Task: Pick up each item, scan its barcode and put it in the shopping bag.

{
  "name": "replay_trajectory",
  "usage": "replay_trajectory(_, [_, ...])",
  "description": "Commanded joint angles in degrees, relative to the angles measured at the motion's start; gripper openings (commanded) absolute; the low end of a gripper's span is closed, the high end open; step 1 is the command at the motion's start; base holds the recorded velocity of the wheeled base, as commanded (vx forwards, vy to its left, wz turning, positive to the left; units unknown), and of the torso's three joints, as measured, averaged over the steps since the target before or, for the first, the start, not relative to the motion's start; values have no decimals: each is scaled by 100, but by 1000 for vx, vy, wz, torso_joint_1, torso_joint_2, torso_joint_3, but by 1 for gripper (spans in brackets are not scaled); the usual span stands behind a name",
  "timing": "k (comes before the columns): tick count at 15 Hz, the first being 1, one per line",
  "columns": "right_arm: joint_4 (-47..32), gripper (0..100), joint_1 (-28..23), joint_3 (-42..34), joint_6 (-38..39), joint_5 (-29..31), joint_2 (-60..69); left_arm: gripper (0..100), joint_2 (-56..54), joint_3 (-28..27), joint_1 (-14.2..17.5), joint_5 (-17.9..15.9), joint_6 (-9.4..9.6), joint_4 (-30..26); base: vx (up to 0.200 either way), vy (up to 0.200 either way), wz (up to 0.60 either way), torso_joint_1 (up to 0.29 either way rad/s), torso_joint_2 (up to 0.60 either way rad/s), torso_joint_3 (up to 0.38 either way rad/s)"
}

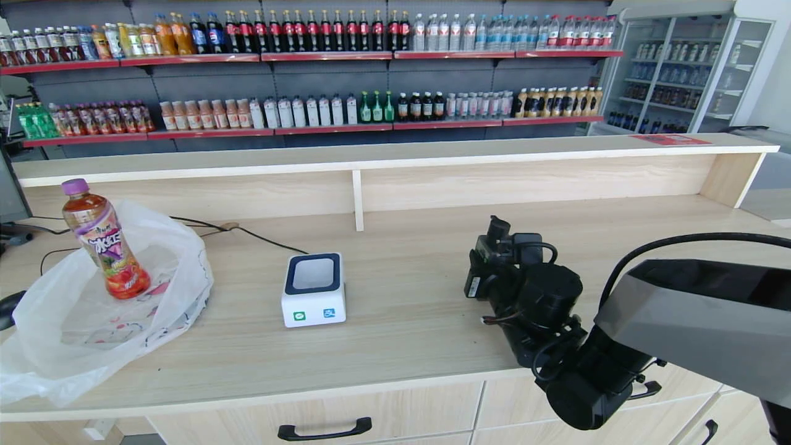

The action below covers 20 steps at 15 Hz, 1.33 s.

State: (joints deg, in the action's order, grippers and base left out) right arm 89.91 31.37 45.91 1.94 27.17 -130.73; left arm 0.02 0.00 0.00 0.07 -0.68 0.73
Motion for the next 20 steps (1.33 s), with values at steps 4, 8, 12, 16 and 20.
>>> replay_trajectory(4, [9, 0, 27, -117, 8, -1, 320, 0, -2, 0, 0, 1, -2, -3, 0, 0, 0, 0, 0, 0])
replay_trajectory(8, [9, 0, 124, -319, 8, -1, 672, 0, -2, 0, 0, 1, -2, -12, 0, 0, 0, 0, 0, 0])
replay_trajectory(12, [9, 0, 441, -706, 8, -1, 1146, 0, -2, 0, 0, 1, -2, -12, 0, 0, 0, 0, 0, 0])
replay_trajectory(16, [9, 0, 616, -1154, 8, -1, 1691, 0, -2, 0, 0, 1, 16, -20, 0, 0, 0, 0, 0, 0])
replay_trajectory(20, [9, 0, 678, -1717, 8, -10, 2403, 0, -2, 0, 0, 1, 16, -20, 0, 0, 0, 0, 0, 0])
